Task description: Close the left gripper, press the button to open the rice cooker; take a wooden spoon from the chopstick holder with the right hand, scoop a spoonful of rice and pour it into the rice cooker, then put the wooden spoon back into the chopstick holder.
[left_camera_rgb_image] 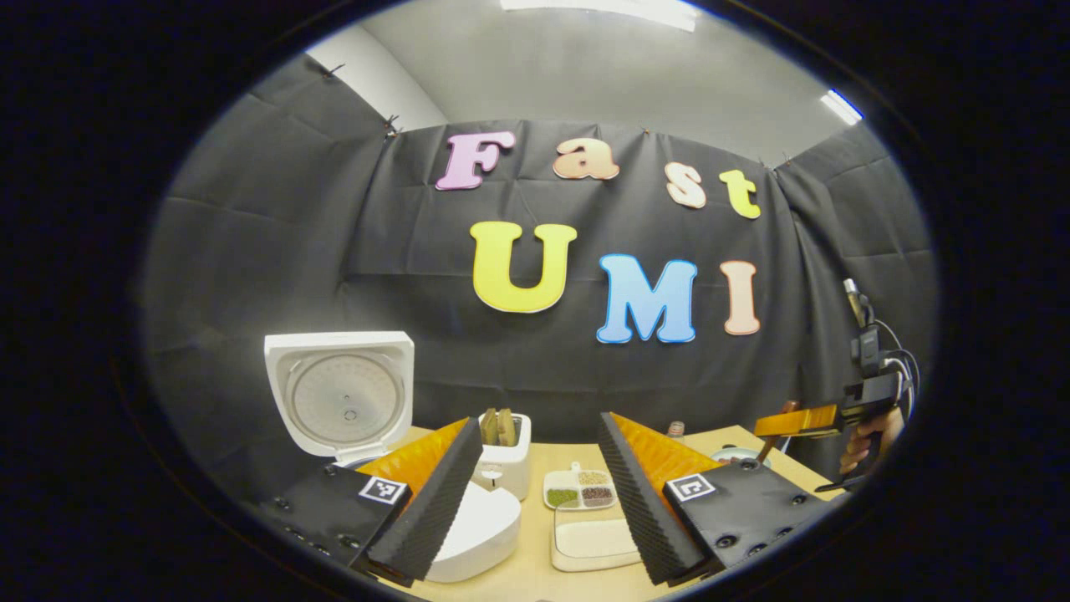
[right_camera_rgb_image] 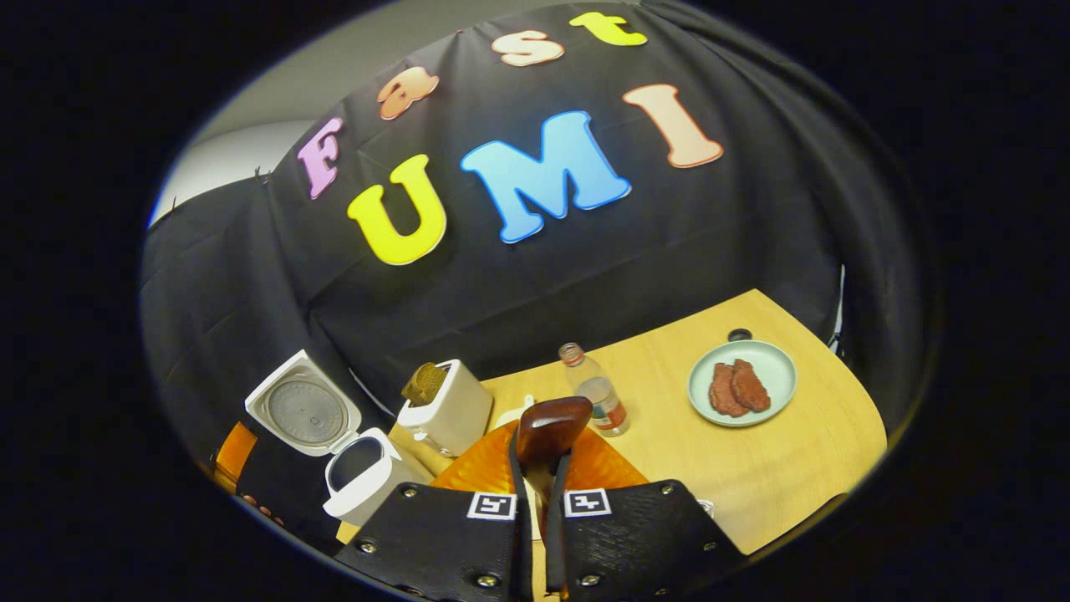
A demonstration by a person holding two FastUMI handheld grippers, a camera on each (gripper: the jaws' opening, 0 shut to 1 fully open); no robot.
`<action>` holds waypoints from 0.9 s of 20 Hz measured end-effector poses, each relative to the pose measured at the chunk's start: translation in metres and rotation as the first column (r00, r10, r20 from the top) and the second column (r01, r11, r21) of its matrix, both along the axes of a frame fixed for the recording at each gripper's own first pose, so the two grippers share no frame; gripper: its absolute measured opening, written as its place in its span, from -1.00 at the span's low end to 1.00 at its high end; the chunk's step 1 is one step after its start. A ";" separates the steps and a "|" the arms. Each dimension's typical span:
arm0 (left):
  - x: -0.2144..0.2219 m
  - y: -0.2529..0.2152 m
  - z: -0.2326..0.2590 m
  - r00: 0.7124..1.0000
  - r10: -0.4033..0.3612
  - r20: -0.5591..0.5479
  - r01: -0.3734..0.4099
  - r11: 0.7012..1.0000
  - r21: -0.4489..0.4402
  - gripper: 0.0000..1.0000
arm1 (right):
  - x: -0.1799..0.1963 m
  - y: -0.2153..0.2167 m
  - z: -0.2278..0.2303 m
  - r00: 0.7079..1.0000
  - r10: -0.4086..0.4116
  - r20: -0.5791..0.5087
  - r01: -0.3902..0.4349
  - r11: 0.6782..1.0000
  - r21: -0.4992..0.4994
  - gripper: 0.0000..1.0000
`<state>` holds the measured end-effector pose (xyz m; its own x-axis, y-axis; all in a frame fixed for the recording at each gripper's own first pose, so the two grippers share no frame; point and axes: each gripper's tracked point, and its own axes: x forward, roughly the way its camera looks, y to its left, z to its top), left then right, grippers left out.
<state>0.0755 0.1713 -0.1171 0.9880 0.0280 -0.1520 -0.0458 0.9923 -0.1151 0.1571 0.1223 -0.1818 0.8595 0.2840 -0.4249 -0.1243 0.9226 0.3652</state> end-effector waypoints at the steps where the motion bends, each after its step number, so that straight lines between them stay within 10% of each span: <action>1: -0.001 0.006 0.000 1.000 0.002 0.002 -0.002 1.000 0.009 0.94 | 0.006 0.016 -0.005 1.000 0.027 0.006 -0.026 0.999 -0.026 -0.87; 8: -0.014 0.033 -0.003 1.000 0.015 0.014 -0.015 0.999 0.034 0.94 | 0.042 0.082 -0.090 0.992 0.119 -0.032 -0.123 0.968 -0.219 -0.87; 14: -0.029 0.061 -0.014 0.998 0.060 0.007 -0.060 0.997 0.055 0.92 | 0.047 0.101 -0.142 0.982 0.188 -0.015 -0.174 0.873 -0.455 -0.87; 18: -0.033 0.075 -0.025 0.997 0.068 -0.023 -0.066 0.996 0.059 0.94 | 0.030 0.134 -0.156 0.978 0.202 -0.057 -0.209 0.921 -0.328 -0.86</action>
